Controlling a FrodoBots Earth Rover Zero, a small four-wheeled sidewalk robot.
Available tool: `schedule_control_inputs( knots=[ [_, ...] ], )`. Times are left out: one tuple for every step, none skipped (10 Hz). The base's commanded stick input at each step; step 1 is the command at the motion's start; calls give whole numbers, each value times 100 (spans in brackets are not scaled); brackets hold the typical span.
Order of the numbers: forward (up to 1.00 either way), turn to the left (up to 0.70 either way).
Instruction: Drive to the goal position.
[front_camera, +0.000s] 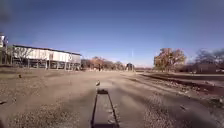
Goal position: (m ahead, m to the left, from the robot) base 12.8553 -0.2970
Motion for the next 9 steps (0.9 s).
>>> schedule_control_inputs(
  knots=[
    [50,0],
    [50,0],
    [50,0],
    [50,0],
    [50,0],
    [50,0],
    [50,0],
    [50,0],
    [50,0]
  ],
)
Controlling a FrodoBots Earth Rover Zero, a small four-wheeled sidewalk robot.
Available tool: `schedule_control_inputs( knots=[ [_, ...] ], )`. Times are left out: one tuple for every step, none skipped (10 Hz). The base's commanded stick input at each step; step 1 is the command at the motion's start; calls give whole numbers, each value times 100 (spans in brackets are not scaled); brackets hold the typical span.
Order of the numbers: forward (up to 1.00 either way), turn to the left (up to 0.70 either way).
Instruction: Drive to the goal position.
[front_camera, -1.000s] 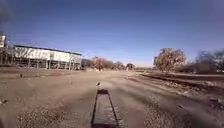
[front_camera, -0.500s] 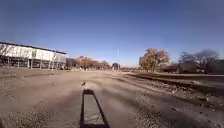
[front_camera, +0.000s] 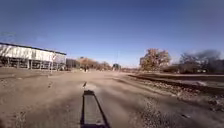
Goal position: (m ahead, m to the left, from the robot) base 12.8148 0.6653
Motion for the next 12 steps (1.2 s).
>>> schedule_control_inputs(
  knots=[
    [50,0],
    [50,0],
    [50,0],
    [50,0],
    [50,0],
    [50,0],
    [50,0],
    [50,0],
    [50,0],
    [50,0],
    [50,0],
    [50,0]
  ],
)
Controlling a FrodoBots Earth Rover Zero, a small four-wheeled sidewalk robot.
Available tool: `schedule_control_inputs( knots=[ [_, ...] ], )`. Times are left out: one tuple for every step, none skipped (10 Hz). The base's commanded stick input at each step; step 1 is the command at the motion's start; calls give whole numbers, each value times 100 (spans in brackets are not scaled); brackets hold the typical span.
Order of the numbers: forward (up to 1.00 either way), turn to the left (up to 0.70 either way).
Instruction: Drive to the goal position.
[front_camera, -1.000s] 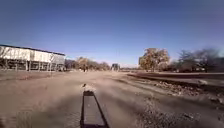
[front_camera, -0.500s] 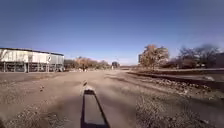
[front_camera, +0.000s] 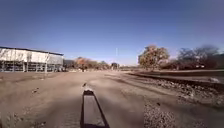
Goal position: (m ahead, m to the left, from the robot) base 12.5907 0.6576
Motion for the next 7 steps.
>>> schedule_control_inputs(
  knots=[
    [50,0],
    [50,0],
    [50,0],
    [50,0],
    [50,0],
    [50,0],
    [50,0]
  ],
)
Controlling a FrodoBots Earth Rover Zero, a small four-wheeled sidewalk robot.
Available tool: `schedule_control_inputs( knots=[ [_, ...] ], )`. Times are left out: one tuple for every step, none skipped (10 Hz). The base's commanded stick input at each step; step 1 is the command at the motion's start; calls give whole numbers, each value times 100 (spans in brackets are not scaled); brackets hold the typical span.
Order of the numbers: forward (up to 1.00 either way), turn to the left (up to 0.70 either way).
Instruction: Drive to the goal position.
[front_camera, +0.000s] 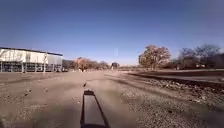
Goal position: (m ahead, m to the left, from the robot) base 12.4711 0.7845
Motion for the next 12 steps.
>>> schedule_control_inputs(
  knots=[
    [50,0],
    [50,0],
    [50,0],
    [50,0],
    [50,0],
    [50,0],
    [50,0],
    [50,0],
    [50,0],
    [50,0],
    [50,0],
    [50,0]
  ],
)
